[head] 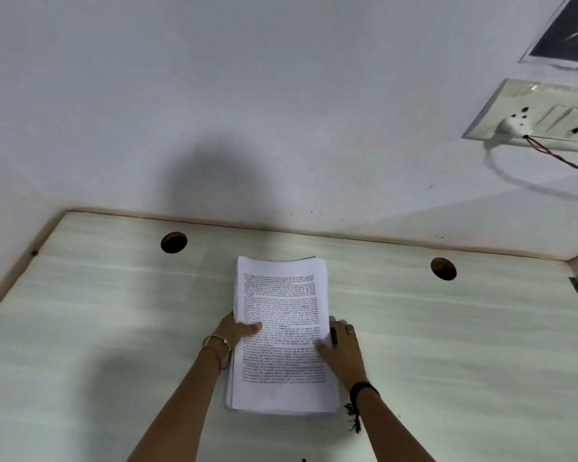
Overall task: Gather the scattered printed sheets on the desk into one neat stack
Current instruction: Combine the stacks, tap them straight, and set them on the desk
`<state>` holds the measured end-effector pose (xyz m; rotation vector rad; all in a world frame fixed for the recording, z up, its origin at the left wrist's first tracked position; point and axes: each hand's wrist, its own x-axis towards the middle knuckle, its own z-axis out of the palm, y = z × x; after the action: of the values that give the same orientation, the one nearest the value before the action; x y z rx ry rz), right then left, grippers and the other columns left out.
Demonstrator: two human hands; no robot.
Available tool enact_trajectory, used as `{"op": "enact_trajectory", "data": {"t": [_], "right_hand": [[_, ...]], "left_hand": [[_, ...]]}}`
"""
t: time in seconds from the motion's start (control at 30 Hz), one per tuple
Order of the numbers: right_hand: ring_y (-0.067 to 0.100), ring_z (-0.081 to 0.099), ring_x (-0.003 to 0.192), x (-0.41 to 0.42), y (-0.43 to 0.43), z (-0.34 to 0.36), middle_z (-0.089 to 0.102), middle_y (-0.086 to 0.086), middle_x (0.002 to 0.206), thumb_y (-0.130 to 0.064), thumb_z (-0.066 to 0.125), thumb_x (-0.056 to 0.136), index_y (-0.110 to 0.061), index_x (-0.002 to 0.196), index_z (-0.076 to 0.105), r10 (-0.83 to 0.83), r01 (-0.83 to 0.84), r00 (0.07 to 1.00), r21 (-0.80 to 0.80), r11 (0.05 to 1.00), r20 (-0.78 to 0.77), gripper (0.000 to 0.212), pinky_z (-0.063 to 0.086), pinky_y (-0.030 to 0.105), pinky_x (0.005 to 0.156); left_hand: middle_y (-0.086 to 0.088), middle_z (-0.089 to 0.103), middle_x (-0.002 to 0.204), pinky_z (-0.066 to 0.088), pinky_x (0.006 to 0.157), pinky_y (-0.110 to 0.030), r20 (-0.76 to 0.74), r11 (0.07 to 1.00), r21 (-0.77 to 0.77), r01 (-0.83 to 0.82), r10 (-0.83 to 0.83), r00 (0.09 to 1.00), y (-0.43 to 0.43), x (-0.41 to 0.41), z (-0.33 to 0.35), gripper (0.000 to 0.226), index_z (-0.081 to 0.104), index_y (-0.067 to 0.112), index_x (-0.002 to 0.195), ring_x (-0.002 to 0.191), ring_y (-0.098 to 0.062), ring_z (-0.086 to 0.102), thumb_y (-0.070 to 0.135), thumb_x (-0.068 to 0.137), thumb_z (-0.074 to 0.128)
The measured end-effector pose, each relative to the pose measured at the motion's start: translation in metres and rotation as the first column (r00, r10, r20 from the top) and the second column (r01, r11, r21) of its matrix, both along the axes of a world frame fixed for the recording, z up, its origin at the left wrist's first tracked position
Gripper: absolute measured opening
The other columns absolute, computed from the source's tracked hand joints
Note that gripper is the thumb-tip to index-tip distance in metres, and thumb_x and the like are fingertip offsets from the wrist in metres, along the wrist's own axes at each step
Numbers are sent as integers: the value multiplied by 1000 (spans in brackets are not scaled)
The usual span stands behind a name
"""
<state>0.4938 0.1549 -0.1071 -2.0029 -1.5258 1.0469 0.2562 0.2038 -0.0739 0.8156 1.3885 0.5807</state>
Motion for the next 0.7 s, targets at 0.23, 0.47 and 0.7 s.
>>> {"op": "enact_trajectory", "data": {"t": [0.23, 0.47, 0.7], "right_hand": [[20, 60, 119, 22, 7, 50, 62, -1, 129, -43, 69, 84, -24, 135, 48, -169, 68, 612, -161, 985, -773, 58, 46, 43, 102], [26, 68, 97, 38, 36, 144, 72, 9, 104, -28, 70, 84, -16, 110, 66, -35, 191, 768, 176, 966, -639, 29, 55, 45, 88], [24, 69, 93, 59, 11, 155, 72, 7, 99, -32, 74, 80, -17, 104, 66, -29, 175, 805, 190, 966, -593, 29, 57, 40, 82]], "left_hand": [[-3, 72, 101, 57, 74, -32, 185, 970, 234, 65, -110, 977, 2, 17, 62, 74, 61, 11, 113, 91, -21, 69, 41, 50, 85], [-10, 63, 109, 53, 88, -27, 64, 882, 469, -55, 28, 998, 12, 50, 124, 30, 54, 13, 115, 99, -20, 62, 4, 87, 58], [-10, 66, 102, 55, 75, -18, -49, 894, 445, -56, 87, 995, -13, 57, 125, 44, 56, 8, 114, 97, -26, 62, 19, 74, 70]]}}
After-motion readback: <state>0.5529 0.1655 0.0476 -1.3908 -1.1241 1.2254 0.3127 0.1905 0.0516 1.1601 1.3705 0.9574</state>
